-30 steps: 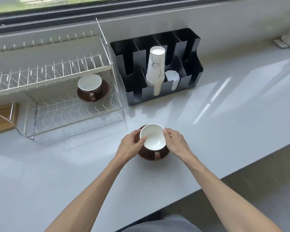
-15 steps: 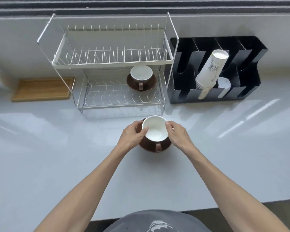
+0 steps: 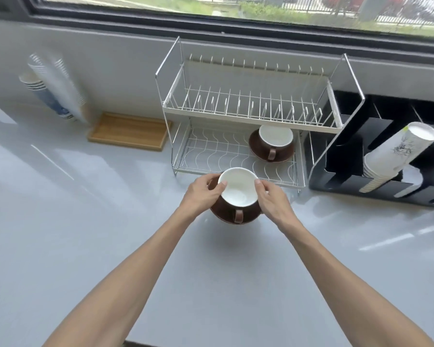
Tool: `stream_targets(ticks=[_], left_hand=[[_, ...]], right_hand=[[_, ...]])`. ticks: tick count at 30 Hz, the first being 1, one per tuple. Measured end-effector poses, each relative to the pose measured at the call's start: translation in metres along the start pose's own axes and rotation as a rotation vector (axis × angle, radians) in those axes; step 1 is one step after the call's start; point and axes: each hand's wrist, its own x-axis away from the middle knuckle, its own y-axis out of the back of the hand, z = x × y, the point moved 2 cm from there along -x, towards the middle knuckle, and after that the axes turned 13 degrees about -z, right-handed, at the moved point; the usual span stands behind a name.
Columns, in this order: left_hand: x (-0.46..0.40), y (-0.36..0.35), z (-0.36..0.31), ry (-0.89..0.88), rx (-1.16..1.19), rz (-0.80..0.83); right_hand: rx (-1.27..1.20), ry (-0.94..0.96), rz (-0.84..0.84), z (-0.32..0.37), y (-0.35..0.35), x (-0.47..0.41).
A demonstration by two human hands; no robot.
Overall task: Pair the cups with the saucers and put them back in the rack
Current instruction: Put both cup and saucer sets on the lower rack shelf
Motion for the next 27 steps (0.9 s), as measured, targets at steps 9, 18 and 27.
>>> stream_targets(ticks=[9,18,27], left_hand=[[-0.068,0.026,-0.025,0.012,0.08,-0.064],[-0.14,0.021,-0.03,0.047,0.15,-0.127],[-0.182,0.011,-0.02,0.162,0.114,-0.182]], right_hand=[[-0.019,-0.009,-0.016,0.048,-0.027,-0.06],[-0.041,-0.026,-0.026,0.061,-0.059,-0.121],[-0.018,-0.118,0.023,0.059,-0.088,-0.165]])
